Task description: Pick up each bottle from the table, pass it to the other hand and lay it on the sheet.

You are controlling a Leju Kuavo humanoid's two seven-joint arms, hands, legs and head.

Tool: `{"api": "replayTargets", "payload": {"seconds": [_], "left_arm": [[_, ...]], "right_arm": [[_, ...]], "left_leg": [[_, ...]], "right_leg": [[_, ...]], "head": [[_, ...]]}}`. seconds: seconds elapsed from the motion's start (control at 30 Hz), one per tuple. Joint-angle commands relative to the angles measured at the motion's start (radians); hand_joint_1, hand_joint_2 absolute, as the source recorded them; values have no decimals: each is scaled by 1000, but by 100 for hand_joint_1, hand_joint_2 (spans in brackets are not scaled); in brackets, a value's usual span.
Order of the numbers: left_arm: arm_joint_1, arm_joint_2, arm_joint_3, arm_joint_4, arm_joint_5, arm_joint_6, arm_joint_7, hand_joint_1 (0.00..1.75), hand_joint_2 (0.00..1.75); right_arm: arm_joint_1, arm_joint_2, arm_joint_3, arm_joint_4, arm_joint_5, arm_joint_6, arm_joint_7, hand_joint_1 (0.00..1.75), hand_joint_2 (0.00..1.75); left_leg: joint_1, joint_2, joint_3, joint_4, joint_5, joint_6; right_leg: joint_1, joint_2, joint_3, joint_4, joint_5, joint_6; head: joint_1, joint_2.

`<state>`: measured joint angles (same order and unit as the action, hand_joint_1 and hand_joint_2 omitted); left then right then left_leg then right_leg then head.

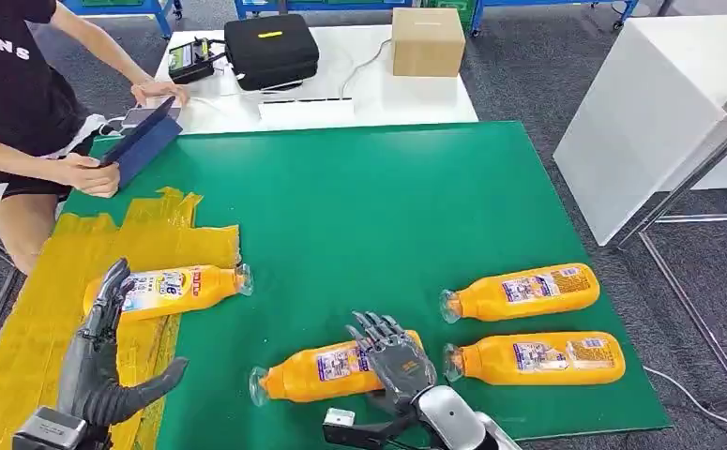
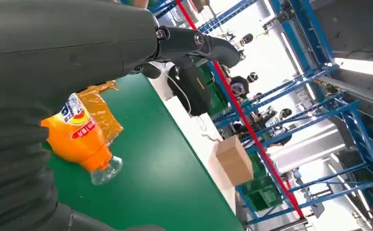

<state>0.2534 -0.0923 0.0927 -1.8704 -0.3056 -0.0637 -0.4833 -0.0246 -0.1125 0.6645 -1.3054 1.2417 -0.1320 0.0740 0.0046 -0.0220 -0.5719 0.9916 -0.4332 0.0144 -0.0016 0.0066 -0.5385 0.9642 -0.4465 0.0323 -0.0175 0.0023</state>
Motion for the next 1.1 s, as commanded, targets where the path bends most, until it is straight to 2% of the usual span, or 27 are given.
{"api": "replayTargets", "payload": {"seconds": [0.03, 0.13, 0.17, 0.2, 0.23, 0.27, 0.3, 0.33, 0.43, 0.57, 0.6, 0.77, 0.8, 0.87, 0.9, 0.97, 1.1], "left_arm": [[-3, -23, 27, 18, -2, -7, 5, 0, 175], [-3, -23, 27, 18, -2, -7, 5, 0, 175], [-3, -24, 29, 18, -2, -8, 7, 0, 175], [-2, -25, 30, 18, -2, -9, 7, 0, 175], [-2, -27, 32, 19, -1, -12, 9, 0, 175], [-3, -27, 32, 22, -1, -15, 10, 0, 175], [-6, -26, 31, 26, -1, -16, 9, 0, 175], [-11, -25, 27, 31, -1, -19, 10, 0, 175], [-21, -21, 16, 36, -1, -24, 15, 0, 175], [-31, -15, 5, 46, -3, -23, 27, 0, 175], [-30, -15, 1, 47, -4, -23, 27, 0, 175], [-17, -29, -49, 52, -35, -31, 45, 0, 175], [-17, -37, -53, 59, -27, -33, 52, 0, 175], [-12, -48, -101, 96, 103, -127, 77, 0, 175], [-17, -39, -148, 125, 117, -147, 76, 0, 175], [-27, -40, -186, 159, 101, -128, 79, 0, 175], [-79, -23, -293, 246, 96, -102, 107, 0, 175]], "right_arm": [[-8, 6, -17, 138, 0, 28, 12, 52, 175], [-8, 6, -17, 138, 0, 28, 12, 52, 175], [-11, 8, -19, 147, 3, 28, 17, 105, 175], [-12, 9, -20, 150, 4, 29, 18, 133, 175], [-18, 14, -23, 164, 11, 35, 24, 124, 175], [-23, 15, -24, 176, 10, 38, 22, 80, 175], [-29, 17, -27, 193, 11, 42, 21, 98, 175], [-36, 22, -35, 214, 10, 47, 27, 127, 175], [-47, 43, -56, 245, 10, 37, 26, 175, 175], [-44, 60, -81, 236, 3, 17, 7, 175, 175], [-38, 76, -102, 213, -6, -20, -2, 175, 175], [7, 155, -186, 5, -82, -121, -65, 175, 175], [14, 169, -197, -23, -105, -153, -89, 175, 175], [39, 207, -224, -127, -153, -225, -159, 175, 175], [43, 224, -236, -161, -213, -278, -224, 175, 175], [43, 233, -249, -183, -244, -292, -244, 175, 175], [35, 276, -308, -195, -403, -351, -372, 175, 175]], "left_leg": [[0, 0, 1, -1, 0, 0], [1, 0, 1, -2, 0, 0], [1, 1, 1, -2, 0, 0], [1, 2, 1, -2, 0, 0], [1, 1, 2, -2, 0, 0], [0, 1, 2, -1, 0, 0], [1, 1, 2, -2, 0, 0], [1, 1, 2, -2, 1, 0], [1, 0, 2, -2, 1, 0], [1, -1, 5, -1, 1, 0], [1, -1, 4, -2, 1, 0], [1, 0, 2, -1, 1, 0], [0, 0, 3, 0, 1, 0], [-1, 0, 3, 0, 1, 1], [0, 0, 2, 0, 0, 1], [-1, 1, -2, 0, 1, 1], [-1, -3, -4, 0, 3, 1]], "right_leg": [[0, -1, 2, -2, 0, 0], [1, -2, 3, -3, 0, 0], [1, -2, 3, -4, 0, 0], [1, -1, 3, -4, 0, 0], [1, -1, 3, -3, 0, 0], [0, -1, 3, -2, 0, 0], [1, -1, 3, -3, 0, 0], [1, -2, 3, -4, 1, 0], [1, -2, 3, -3, 1, 0], [1, -3, 6, -2, 0, 0], [1, -4, 5, -3, 1, 0], [1, -4, 3, -2, 0, 0], [0, -2, 4, -1, 0, 0], [-1, -2, 3, 0, -1, 0], [0, -3, 3, 0, -1, 0], [-1, -1, 4, 0, 0, 1], [-1, -5, 9, -1, 0, 1]], "head": [[0, 0], [0, 0], [0, 0], [0, 0], [0, 0], [0, 0], [0, 0], [0, 0], [0, 0], [0, 0], [0, 0], [0, 0], [0, 0], [0, 0], [0, 0], [0, 0], [0, 0]]}}
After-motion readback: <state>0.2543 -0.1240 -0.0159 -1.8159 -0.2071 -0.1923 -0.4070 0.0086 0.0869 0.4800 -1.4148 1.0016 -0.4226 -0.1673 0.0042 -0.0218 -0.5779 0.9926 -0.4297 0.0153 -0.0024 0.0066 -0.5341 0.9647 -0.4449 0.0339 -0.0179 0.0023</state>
